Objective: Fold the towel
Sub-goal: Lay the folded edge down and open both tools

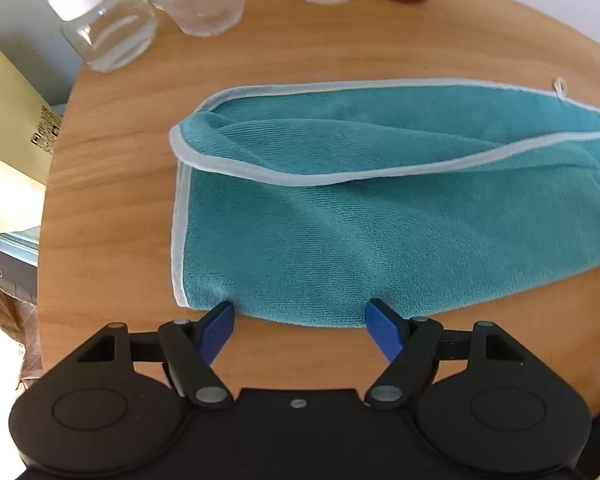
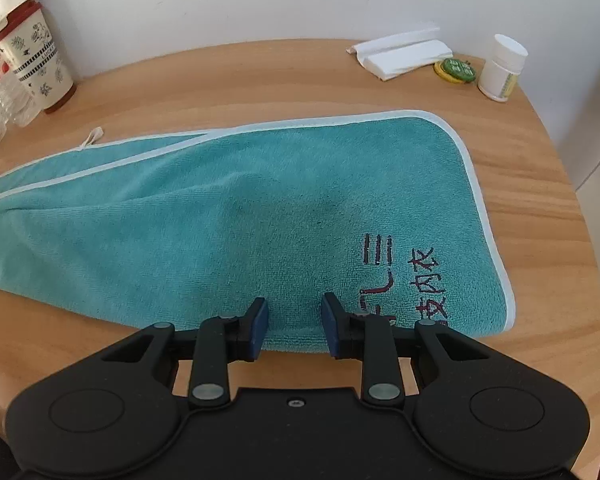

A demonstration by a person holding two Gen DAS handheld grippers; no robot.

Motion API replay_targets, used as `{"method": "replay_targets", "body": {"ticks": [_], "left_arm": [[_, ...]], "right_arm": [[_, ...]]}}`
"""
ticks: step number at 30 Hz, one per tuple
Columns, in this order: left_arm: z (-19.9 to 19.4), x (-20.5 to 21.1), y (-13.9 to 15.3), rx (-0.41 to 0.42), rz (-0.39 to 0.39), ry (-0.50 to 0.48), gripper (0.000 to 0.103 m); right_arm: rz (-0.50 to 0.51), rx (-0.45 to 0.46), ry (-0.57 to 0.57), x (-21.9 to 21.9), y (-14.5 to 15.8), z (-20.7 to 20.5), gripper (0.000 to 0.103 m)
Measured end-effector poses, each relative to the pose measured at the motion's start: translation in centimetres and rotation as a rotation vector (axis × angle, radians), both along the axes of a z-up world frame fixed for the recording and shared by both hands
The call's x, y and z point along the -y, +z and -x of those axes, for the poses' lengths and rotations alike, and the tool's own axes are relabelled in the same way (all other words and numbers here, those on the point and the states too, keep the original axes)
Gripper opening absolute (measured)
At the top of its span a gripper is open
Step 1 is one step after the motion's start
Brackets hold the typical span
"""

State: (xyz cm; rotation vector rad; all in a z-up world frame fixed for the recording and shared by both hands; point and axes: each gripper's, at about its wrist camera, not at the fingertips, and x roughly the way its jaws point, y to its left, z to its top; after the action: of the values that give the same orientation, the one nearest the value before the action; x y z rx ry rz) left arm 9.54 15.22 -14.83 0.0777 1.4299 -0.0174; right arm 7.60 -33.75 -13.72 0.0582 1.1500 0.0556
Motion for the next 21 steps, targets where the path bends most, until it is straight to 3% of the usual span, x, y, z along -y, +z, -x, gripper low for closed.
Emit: {"method": "replay_targets", "body": {"ticks": [7,9,14,18,21], "left_arm": [[1.1,0.1,-0.5,-0.049,0.003,-0.041,0.079],[1.4,0.1,-0.4,-0.041,0.005,-0.038,0.073],[1.3,0.3,0.6,0.024,0.051,-0.015,0.073],[0.0,0.3,2.3,0.114,0.114,0.01,0.073],[-1.1,1.4,2.1,0.128,0.088,0.001,0.074]], "right_arm": [[0.0,-0.047,-0.024,0.0,-0.1,0.8,0.033],[0.005,-0.058,-0.024,0.0,-0.1,1.1,0.033],[0.013,-0.069,0.014,-0.1,0.6,0.6,0.032],[0.035,-0.002,0.029,-0.1,1.7,-0.6,0.039],[0.081,-0.006,0.02,-0.8,0.9,-1.7,0.039]]}}
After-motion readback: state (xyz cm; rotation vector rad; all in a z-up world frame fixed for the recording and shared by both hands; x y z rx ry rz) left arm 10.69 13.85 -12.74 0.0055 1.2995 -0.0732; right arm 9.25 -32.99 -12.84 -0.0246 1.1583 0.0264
